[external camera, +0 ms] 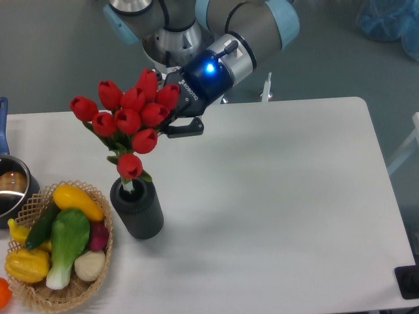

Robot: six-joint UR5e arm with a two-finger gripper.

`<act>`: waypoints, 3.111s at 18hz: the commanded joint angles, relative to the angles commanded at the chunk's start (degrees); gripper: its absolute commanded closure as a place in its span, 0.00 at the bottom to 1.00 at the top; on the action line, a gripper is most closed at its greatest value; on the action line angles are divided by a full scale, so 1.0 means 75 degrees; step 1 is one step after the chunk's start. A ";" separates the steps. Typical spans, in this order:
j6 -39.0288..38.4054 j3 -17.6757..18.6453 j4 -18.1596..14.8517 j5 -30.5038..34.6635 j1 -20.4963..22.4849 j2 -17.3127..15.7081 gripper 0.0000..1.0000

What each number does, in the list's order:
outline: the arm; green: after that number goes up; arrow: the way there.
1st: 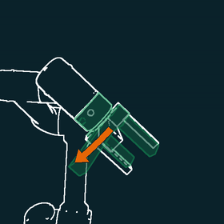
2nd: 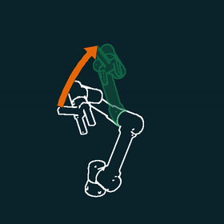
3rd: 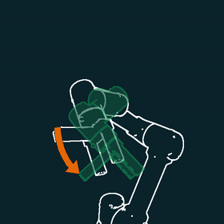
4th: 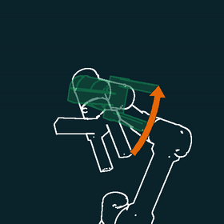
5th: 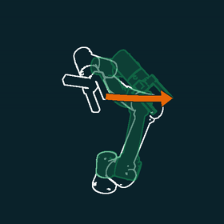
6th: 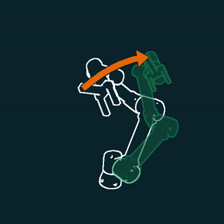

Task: Insert the flowers into the vase
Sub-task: 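Lower the tulip bunch deeper into the vase, pushing stems down, then open the gripper to release the tulips and lift away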

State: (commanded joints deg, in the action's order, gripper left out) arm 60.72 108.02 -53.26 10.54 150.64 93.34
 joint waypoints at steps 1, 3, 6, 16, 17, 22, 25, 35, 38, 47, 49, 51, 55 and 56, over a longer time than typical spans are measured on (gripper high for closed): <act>0.0036 -0.0011 0.0012 0.0129 0.0000 0.0047 0.97; 0.0060 0.0012 0.0012 0.0201 0.0000 0.0082 0.97; 0.0084 0.0094 0.0012 0.0224 0.0000 0.0117 0.96; 0.0435 0.0094 0.0012 0.0810 -0.0410 0.0773 0.96; 0.0435 0.0105 0.0000 0.0880 -0.0422 0.0820 0.96; 0.0459 0.0152 0.0012 0.1149 -0.0515 0.0996 0.96; 0.0459 0.0164 0.0012 0.1349 -0.0655 0.1136 0.96; 0.0670 0.0188 0.0012 0.1548 -0.0785 0.1324 0.74; 0.0681 0.0199 0.0012 0.1735 -0.0774 0.1313 0.59; 0.0634 0.0293 0.0000 0.2075 -0.0738 0.1254 0.00; 0.0669 0.0293 0.0000 0.2251 -0.0715 0.1242 0.00; 0.0681 0.0281 0.0012 0.2392 -0.0692 0.1242 0.00; 0.0693 0.0270 0.0000 0.2497 -0.0504 0.1102 0.00; 0.0693 0.0246 0.0012 0.2544 -0.0446 0.1067 0.00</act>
State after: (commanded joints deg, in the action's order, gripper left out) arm 65.92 109.87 -53.17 29.62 147.30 101.34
